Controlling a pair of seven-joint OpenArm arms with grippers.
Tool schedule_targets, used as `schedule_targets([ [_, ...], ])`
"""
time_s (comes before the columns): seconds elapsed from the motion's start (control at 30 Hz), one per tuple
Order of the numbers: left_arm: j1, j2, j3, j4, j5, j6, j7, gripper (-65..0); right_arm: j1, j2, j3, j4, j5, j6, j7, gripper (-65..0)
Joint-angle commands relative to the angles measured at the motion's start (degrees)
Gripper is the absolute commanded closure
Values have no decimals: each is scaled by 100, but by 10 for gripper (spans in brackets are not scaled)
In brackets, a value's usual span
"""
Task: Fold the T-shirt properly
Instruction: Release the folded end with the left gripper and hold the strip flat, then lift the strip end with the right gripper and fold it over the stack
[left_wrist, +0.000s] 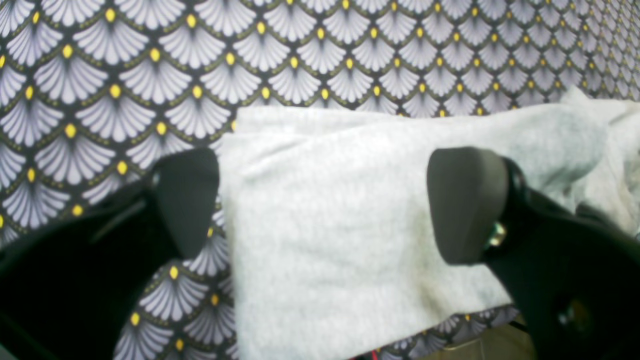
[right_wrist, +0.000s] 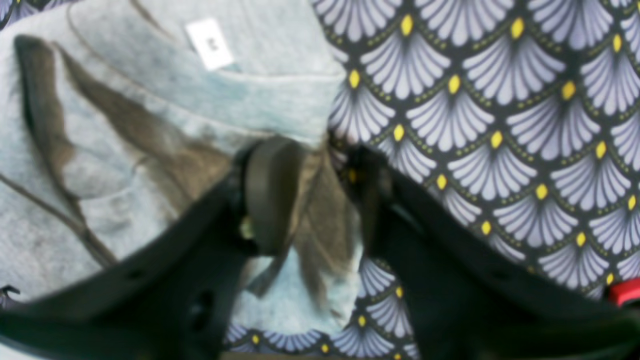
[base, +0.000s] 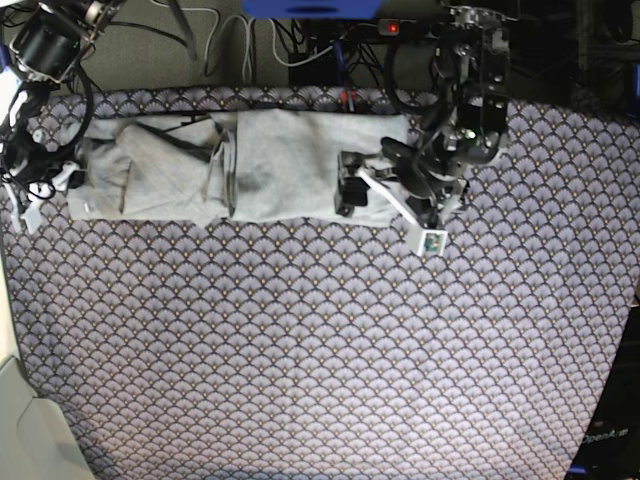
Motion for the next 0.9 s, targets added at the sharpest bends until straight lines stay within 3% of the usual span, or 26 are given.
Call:
schedule_targets([
  [0.0, -62, -2, 6, 91, -58, -23, -82, -650, -9, 6, -12, 13, -117, 21, -258, -165],
  [0.23, -62, -2, 6, 91, -58, -23, -82, -650, -114, -214, -12, 30, -117, 21, -284, -1],
  [0.43, -35, -11, 6, 91, -31, -23, -82, -650, -184, -311, -4, 962, -117, 21, -319, 0],
  [0.87, 0, -11, -557, 91, -84, -23, -82, -650, -334, -680, 5, 2703, -117, 21, -1137, 0],
])
